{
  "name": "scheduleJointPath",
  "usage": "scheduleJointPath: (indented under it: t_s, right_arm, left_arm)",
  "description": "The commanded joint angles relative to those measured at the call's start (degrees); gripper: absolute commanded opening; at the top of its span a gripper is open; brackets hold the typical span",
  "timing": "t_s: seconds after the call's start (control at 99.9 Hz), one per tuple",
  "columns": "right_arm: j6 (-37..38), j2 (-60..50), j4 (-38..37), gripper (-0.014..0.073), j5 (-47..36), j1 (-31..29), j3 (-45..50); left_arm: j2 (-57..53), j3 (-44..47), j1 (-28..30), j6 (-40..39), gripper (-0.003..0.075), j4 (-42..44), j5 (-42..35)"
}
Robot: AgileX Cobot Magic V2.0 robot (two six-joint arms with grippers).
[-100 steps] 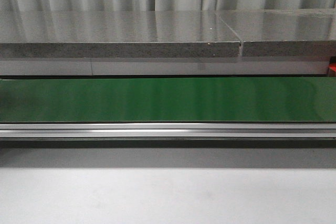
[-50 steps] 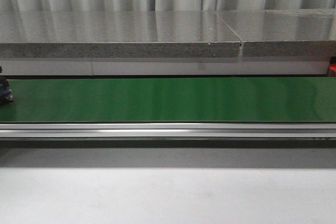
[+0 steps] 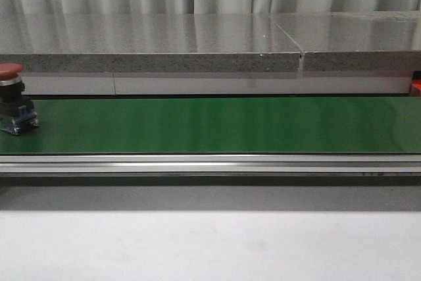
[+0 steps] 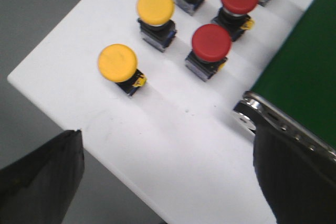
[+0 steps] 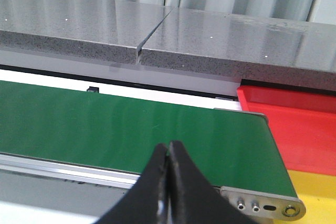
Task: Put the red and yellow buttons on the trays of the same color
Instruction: 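Place the red button onto the green conveyor belt with the left gripper, then grasp a yellow-capped push button with the left gripper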
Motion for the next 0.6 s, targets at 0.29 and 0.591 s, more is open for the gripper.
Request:
scheduleJointPath:
  t_s: [0.29,0.591]
  right_arm:
    - [-0.2,-1.0,-0.7,-0.0068,-4.4,0.2,-0.5]
    - [-0.2,-1.0,-0.7,-0.0068,-4.4,0.2,-0.5]
  left_arm:
    - [9.5,-1.6,8.2,-0.7,0.0639,-2.4,-7.3]
    - [20.9,-4.8,11.5,-0.7,0.0639,-2.7,-10.8]
